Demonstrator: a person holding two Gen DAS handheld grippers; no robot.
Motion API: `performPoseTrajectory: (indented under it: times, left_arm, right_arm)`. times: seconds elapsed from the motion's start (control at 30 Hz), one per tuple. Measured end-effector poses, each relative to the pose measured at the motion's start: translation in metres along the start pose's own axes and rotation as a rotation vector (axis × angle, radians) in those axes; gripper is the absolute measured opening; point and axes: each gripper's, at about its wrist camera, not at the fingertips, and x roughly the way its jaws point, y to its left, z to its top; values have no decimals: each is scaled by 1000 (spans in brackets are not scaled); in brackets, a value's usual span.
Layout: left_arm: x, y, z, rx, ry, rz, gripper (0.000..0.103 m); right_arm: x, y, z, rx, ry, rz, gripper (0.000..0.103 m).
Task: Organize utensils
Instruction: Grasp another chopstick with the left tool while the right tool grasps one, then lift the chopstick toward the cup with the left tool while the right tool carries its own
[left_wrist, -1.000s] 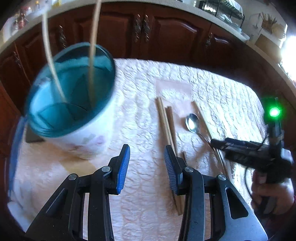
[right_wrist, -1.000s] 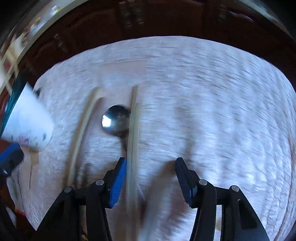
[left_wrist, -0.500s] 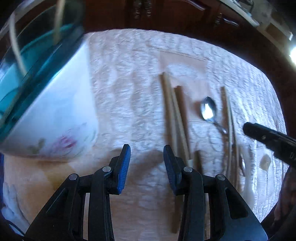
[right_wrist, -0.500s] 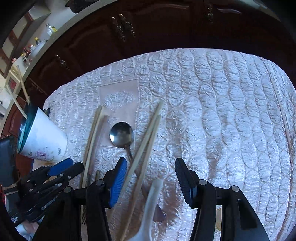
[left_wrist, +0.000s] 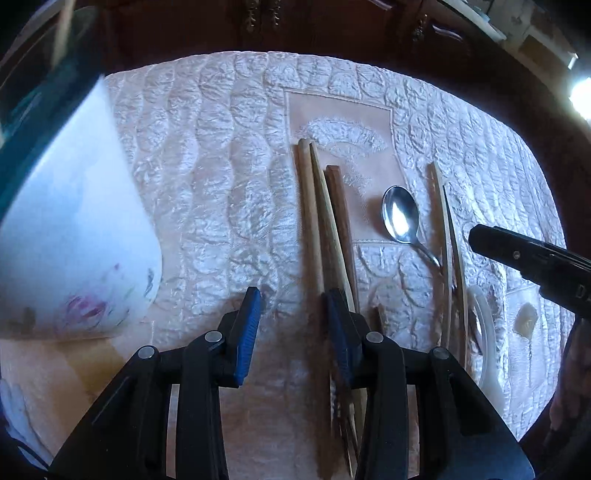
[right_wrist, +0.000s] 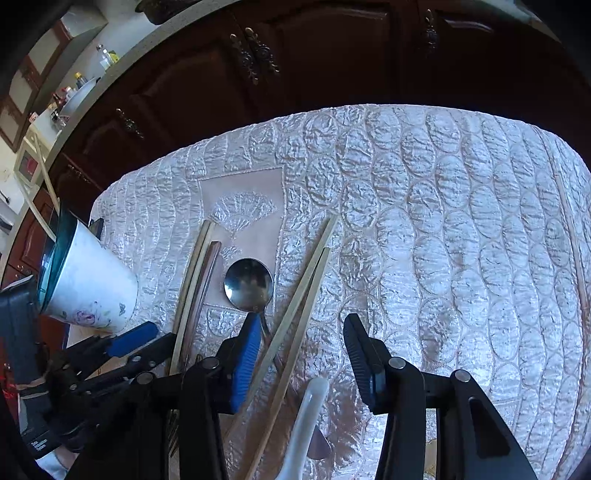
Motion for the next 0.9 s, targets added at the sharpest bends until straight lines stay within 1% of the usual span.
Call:
performPoseTrajectory:
  times: [0.03, 0.07, 0.1, 0.13, 0.2, 0.3, 0.37, 0.47, 0.57, 0.63, 0.7, 0.73, 0.77, 0.83, 0.9]
  left_arm:
    - [1, 0, 1, 2, 0, -3, 34]
    - [3, 0, 4, -2, -2, -4, 26]
    - [3, 3, 6, -13, -2, -4, 20]
    - [3, 7, 7, -25, 0, -6, 9]
    - [-1, 18, 4, -49, 8, -37, 8]
    - [-11, 26, -8, -39, 11, -43, 6]
    - [-16, 31, -19, -34, 14, -47, 6]
    - [-22, 31, -30, -27, 17, -54, 6]
    - [-30, 34, -43, -27, 17, -59, 6]
    - [-32, 34, -49, -22, 25, -65, 6]
    - [-32, 29, -55, -16, 33, -69, 6]
    - [-33, 28, -57, -13, 35, -70, 6]
    - [-35, 27, -60, -11, 38, -74, 6]
    - [-38, 27, -66, -11, 45, -82, 6]
    - [-40, 26, -71, 2, 57, -89, 6]
  right_arm:
    - [1, 0, 1, 1, 4, 1, 41]
    - [2, -1, 1, 4, 6, 5, 39]
    - [4, -1, 3, 8, 11, 8, 37]
    - [6, -1, 4, 10, 15, 16, 33]
    - [10, -2, 8, 13, 21, 26, 32]
    - [14, -1, 11, 3, 36, 36, 28]
    - [17, 2, 10, -9, 58, 44, 20]
    - [21, 1, 7, -26, 68, -42, 17]
    - [25, -4, 6, 11, 86, -3, 17]
    - [32, -4, 8, 6, 98, -21, 17]
    - [38, -4, 10, 10, 107, -6, 17]
    - [41, -4, 10, 15, 114, -7, 16]
    - [42, -6, 11, 26, 116, -8, 12]
    - [38, -10, 11, 44, 112, 12, 9]
    - [36, -15, 9, 53, 118, 34, 9]
